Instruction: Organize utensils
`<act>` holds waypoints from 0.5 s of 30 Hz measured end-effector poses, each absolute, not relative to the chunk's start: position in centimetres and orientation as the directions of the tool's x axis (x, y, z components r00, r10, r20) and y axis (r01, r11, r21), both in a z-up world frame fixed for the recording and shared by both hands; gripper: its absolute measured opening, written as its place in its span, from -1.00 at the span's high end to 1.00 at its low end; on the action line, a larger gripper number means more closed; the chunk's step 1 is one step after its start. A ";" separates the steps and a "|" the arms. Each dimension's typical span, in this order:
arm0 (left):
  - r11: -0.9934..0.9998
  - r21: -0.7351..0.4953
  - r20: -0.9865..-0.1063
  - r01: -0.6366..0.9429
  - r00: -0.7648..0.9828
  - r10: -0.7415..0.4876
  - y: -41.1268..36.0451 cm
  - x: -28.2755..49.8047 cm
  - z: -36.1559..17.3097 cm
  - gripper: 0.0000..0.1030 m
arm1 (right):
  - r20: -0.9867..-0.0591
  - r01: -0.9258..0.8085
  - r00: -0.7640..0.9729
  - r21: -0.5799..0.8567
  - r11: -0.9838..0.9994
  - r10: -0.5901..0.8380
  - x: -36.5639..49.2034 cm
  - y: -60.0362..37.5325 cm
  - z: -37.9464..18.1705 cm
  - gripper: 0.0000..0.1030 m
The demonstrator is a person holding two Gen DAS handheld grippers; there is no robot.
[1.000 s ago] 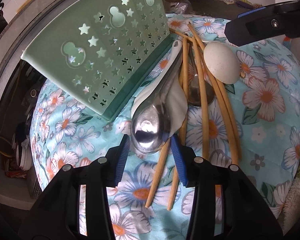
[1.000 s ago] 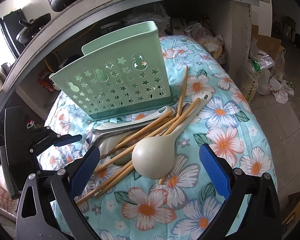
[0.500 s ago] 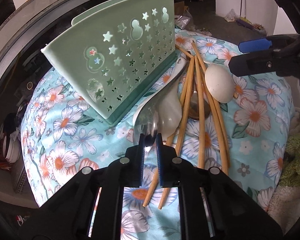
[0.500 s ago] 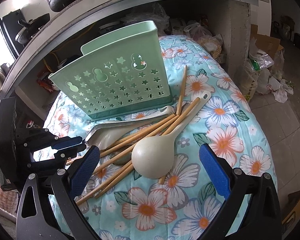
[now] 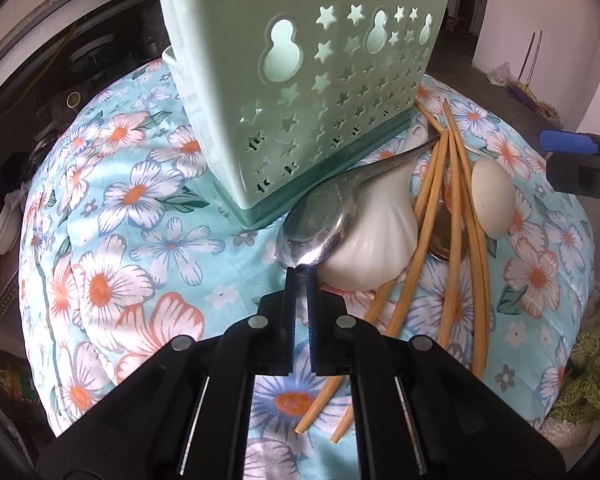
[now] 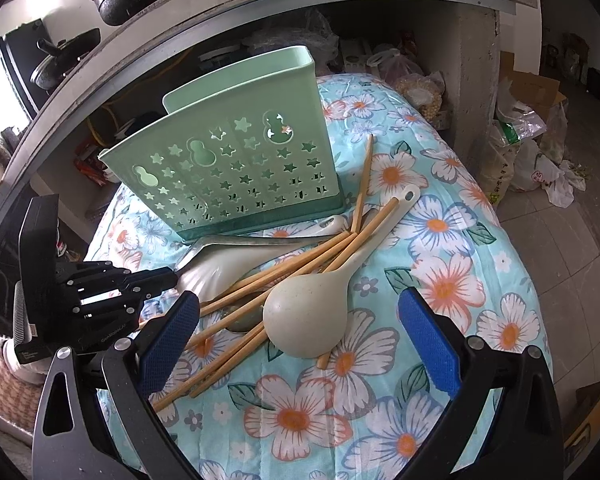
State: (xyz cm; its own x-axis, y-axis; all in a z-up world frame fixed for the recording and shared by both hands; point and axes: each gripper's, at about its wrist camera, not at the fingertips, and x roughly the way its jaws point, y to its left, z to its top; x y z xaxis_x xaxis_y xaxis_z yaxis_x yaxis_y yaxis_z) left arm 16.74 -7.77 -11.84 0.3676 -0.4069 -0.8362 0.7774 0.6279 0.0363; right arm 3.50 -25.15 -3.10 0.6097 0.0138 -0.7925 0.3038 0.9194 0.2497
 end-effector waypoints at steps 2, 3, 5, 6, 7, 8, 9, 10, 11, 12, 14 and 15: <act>0.629 0.072 -0.828 0.774 0.398 -0.394 -8.0 16.5 -11.8 0.91 | -0.793 0.302 0.609 0.246 0.921 0.012 3.5 -25.1 -3.0 -0.88; 0.630 0.100 -0.820 0.771 0.422 -0.387 -8.1 16.3 -11.7 0.91 | -0.793 0.301 0.609 0.244 0.922 0.011 3.5 -25.0 -3.0 -0.88; 0.629 0.153 -0.794 0.762 0.473 -0.381 -8.2 15.7 -11.2 0.91 | -0.793 0.301 0.609 0.242 0.922 0.010 3.6 -25.0 -3.0 -0.88; 0.631 0.162 -0.783 0.758 0.488 -0.386 -8.2 15.6 -10.9 0.91 | -0.794 0.301 0.608 0.243 0.922 0.011 3.6 -25.0 -3.0 -0.88; 0.637 0.163 -0.773 0.754 0.499 -0.392 -8.1 15.6 -10.6 0.91 | -0.795 0.301 0.607 0.244 0.922 0.012 3.6 -25.0 -3.0 -0.88; 0.642 0.160 -0.766 0.750 0.504 -0.398 -8.1 15.6 -10.5 0.91 | -0.796 0.301 0.605 0.245 0.922 0.014 3.6 -24.9 -3.1 -0.88; 0.645 0.154 -0.764 0.748 0.504 -0.402 -8.1 15.7 -10.4 0.91 | -0.797 0.299 0.604 0.245 0.922 0.016 3.7 -24.9 -3.1 -0.88; 0.645 0.149 -0.765 0.750 0.500 -0.405 -8.1 15.8 -10.4 0.91 | -0.797 0.297 0.604 0.245 0.923 0.017 3.7 -24.9 -3.1 -0.88; 0.641 0.147 -0.769 0.754 0.495 -0.405 -8.2 15.8 -10.5 0.91 | -0.796 0.296 0.605 0.244 0.924 0.017 3.8 -24.8 -3.1 -0.88; 0.635 0.144 -0.772 0.759 0.487 -0.408 -8.3 15.8 -10.6 0.91 | -0.796 0.295 0.605 0.243 0.924 0.016 3.8 -24.8 -3.0 -0.88; 0.624 0.134 -0.773 0.770 0.475 -0.421 -8.3 15.6 -10.5 0.91 | -0.794 0.298 0.607 0.243 0.923 0.013 3.8 -24.9 -3.0 -0.88; 0.621 0.130 -0.772 0.773 0.472 -0.426 -8.4 15.4 -10.5 0.91 | -0.794 0.300 0.608 0.244 0.922 0.013 3.8 -24.9 -3.0 -0.88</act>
